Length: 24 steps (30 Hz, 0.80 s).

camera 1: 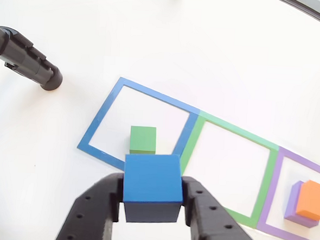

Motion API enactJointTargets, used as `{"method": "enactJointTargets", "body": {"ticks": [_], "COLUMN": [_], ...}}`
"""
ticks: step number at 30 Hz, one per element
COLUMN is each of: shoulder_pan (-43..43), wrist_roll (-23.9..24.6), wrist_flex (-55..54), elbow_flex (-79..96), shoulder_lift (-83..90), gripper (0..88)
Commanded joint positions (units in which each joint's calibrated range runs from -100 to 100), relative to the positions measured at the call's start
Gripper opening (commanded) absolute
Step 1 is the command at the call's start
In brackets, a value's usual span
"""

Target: Tower of hanoi

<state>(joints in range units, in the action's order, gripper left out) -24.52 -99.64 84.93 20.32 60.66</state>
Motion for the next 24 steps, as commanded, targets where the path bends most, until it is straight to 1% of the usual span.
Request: {"method": "enactJointTargets", "body": {"ticks": [1,6,7,10,12,17,20,24], "shoulder_pan": [-1.18,-0.79,-0.79,-2.14,-2.9,-3.86,-3.67,-3.67], "wrist_roll": [-0.36,-0.36,-0.36,-0.36,-0.36,-0.36,-0.36,-0.36], "wrist_flex": [-19.01,-55.53,-60.23,-72.62,-83.47,-103.71,-115.05,-126.95], "elbow_flex": [16.77,43.68,46.59,52.59,56.86,61.04,62.32,62.23], "shoulder_lift": [0.1,-2.56,-3.78,-8.54,-12.98,-26.63,-35.35,-46.33], "gripper": [2.6,2.6,2.6,2.6,2.6,2.8,2.9,3.0]}}
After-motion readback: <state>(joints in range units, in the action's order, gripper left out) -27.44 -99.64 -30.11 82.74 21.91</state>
